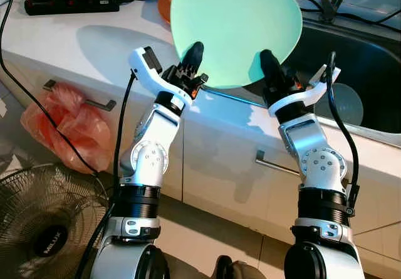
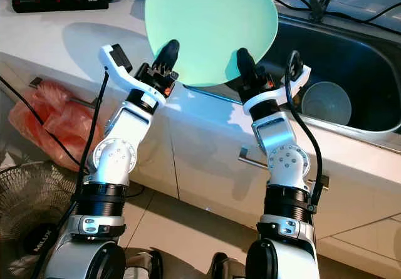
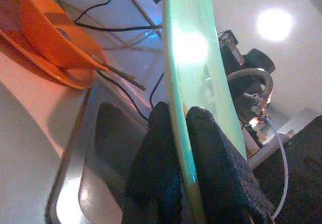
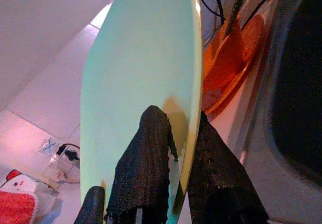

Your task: Kitchen organization

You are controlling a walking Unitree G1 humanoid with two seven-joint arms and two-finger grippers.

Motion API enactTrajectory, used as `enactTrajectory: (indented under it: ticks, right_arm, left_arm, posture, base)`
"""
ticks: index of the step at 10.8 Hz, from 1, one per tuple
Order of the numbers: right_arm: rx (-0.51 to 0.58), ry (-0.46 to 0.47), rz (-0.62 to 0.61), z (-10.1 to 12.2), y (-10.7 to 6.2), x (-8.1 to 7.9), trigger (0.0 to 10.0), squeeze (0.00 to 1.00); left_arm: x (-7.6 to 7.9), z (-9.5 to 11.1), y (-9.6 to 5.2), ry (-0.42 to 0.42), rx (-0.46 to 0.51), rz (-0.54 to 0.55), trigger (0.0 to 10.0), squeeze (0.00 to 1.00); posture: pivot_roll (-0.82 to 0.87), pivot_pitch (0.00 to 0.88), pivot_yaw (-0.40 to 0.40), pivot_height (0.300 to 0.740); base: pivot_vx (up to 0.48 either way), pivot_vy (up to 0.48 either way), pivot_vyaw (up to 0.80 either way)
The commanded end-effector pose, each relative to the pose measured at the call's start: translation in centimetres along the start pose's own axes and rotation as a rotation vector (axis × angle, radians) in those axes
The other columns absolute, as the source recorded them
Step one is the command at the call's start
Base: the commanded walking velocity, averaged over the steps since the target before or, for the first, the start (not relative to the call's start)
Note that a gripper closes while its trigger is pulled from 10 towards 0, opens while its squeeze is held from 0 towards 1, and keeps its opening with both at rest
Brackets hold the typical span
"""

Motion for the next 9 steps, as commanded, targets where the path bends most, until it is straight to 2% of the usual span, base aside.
enactTrajectory:
  ticks: [1,2,3,9]
  right_arm:
    - [0.009,-0.045,0.02,0.42,0.46,-1.12,0.0,0.0]
    - [0.008,-0.046,0.019,0.41,0.48,-1.12,0.0,0.0]
    - [0.009,-0.045,0.02,0.41,0.48,-1.13,0.0,0.0]
    - [0.025,-0.015,0.026,0.61,0.57,-1.31,0.0,0.0]
  left_arm:
    - [0.73,-2.73,-0.18,0.076,-0.088,0.003,10.0,0.0]
    - [0.66,-2.79,-0.21,0.101,-0.089,0.005,10.0,0.0]
    - [0.47,-2.78,-0.23,0.11,-0.087,0.018,10.0,1.0]
    - [0.72,-2.81,-0.2,0.093,-0.075,0.004,10.0,1.0]
  posture:
    - [0.03,0.157,-0.03,0.74]
    - [0.03,0.156,-0.03,0.74]
    - [0.03,0.156,-0.031,0.74]
    - [0.03,0.153,-0.029,0.74]
  base:
    - [0.0,0.0,0.0]
    - [0.0,0.0,0.0]
    - [0.0,0.0,0.0]
    - [0.0,0.0,0.0]
Point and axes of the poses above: a point about 5 cm out from each wrist's last joint towards the gripper, its own y axis pointing out of the wrist towards the gripper, its own z axis along the axis of the wrist's last joint, x = y × z, the point moved 5 cm from there along y, pointing out of the wrist towards the gripper, and after that the axes turned 11 degrees about y, right-handed, at the moved point
